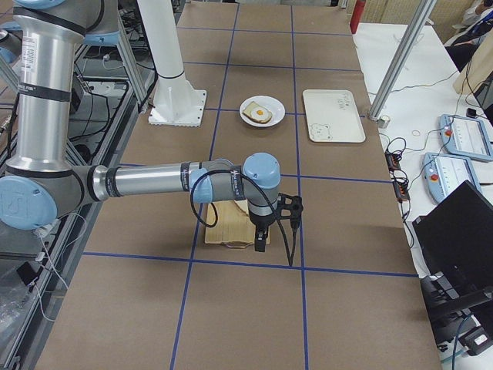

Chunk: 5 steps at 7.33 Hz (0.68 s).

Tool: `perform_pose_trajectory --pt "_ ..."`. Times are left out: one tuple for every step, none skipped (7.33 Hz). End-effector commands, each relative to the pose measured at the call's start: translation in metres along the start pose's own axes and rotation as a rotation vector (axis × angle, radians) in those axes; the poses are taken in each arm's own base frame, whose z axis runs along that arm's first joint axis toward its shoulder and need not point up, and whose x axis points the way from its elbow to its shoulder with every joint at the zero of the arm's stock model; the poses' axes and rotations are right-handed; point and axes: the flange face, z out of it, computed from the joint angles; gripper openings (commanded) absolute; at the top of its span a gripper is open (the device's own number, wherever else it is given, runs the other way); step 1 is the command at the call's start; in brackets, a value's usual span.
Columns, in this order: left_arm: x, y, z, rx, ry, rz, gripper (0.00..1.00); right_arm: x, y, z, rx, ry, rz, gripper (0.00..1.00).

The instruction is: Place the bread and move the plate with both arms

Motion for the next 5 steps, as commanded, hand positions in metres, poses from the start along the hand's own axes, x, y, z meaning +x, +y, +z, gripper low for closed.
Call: perform_pose_trajectory --pt "0.013 -0.015 -0.018 0.040 -0.001 0.033 0.98 -0.015 -0.006 -0.013 0.098 -0.030 -0.090 1.00" --pt "0.033 -0.032 -0.044 0.108 -0.024 0.096 0.98 -0.018 -0.006 -0.014 0.122 -0.057 -0.096 1.00" --pt "0.042 -0.046 -0.057 0.187 -0.041 0.173 0.98 -0.027 -0.003 -0.013 0.094 -0.144 -0.099 1.00" --pt "0.047 -0.076 -0.071 0.296 -0.071 0.270 0.98 -0.032 0.000 -0.014 0.077 -0.195 -0.067 1.00" --pt "0.044 -0.078 -0.068 0.331 -0.077 0.309 0.98 -0.045 -0.001 -0.011 0.079 -0.208 -0.001 1.00"
